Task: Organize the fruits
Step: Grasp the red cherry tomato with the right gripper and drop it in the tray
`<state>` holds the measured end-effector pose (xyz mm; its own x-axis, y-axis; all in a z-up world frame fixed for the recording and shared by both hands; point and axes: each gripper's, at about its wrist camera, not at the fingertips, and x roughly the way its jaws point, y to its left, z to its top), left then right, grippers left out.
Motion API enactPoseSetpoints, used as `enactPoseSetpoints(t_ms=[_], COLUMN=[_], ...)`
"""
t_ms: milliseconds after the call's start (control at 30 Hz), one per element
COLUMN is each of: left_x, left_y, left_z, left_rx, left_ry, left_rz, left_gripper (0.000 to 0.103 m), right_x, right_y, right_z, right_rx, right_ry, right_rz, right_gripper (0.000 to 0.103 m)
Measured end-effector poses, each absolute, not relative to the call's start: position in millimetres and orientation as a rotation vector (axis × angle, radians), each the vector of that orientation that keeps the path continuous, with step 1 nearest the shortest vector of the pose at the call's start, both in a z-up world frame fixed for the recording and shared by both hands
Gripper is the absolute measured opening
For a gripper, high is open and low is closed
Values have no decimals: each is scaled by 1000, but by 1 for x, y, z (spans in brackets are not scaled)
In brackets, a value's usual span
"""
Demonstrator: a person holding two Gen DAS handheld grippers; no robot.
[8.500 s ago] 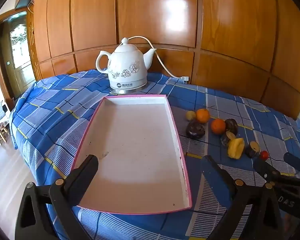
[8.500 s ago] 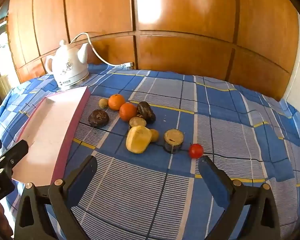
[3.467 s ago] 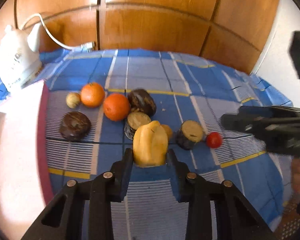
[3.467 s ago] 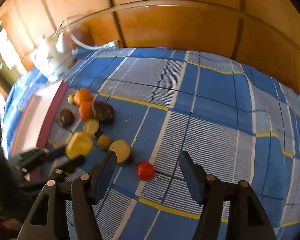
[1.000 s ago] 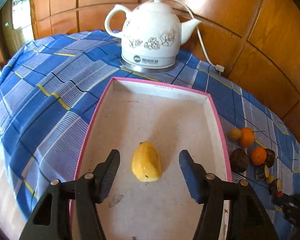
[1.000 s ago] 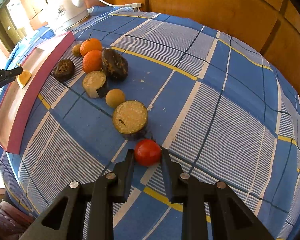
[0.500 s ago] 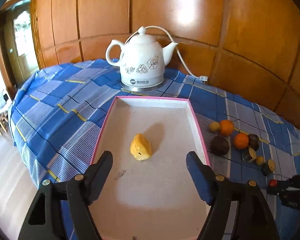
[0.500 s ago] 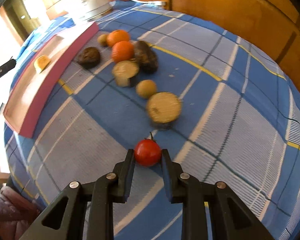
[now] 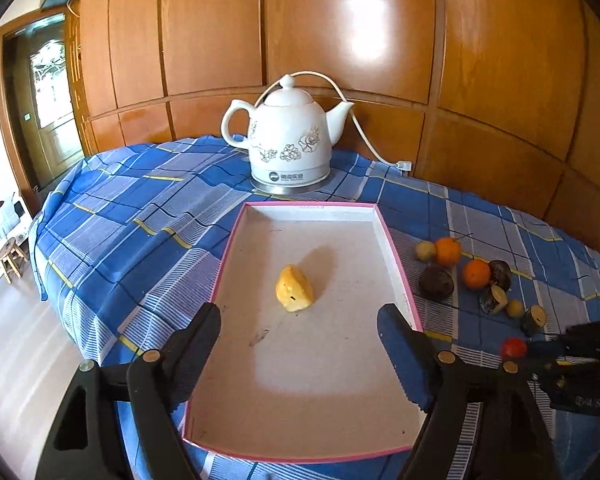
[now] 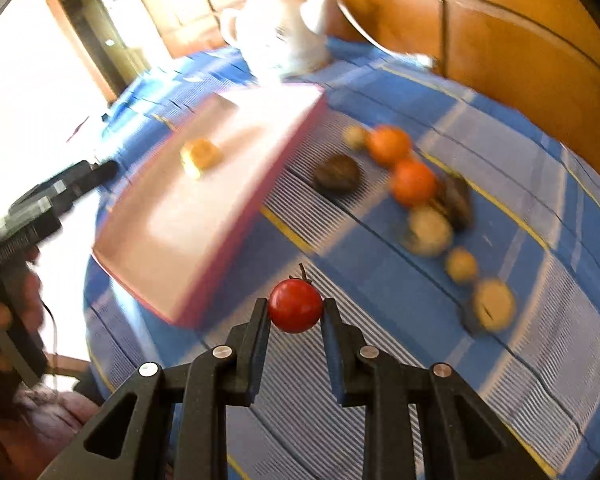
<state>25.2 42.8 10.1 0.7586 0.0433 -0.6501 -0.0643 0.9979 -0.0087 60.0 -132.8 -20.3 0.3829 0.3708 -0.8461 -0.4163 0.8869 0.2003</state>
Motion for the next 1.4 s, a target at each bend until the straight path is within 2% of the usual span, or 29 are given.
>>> enactPoseSetpoints(t_ms=[233, 500, 600, 700, 1400], left_x=[18, 10, 8, 7, 5], left_y=[58, 65, 65, 65, 18], left_z=[15, 19, 19, 19, 15], left_rx=[-44, -35, -32, -31, 59], left_ry=[684, 658, 657, 656, 677], left_rz=[82, 94, 91, 85, -22], left_gripper=[81, 81, 81, 81, 81], right_x=[94, 123, 127, 125, 76], right_y=[-65, -30, -26, -29, -122], right_z=[-17, -29, -32, -32, 7], right_rx=[-60, -66, -67, -75, -58], right_ry=[1056, 1073, 1073, 1066, 926], right_rz=[554, 530, 515, 493, 345], right_gripper=[26, 26, 30, 36, 36])
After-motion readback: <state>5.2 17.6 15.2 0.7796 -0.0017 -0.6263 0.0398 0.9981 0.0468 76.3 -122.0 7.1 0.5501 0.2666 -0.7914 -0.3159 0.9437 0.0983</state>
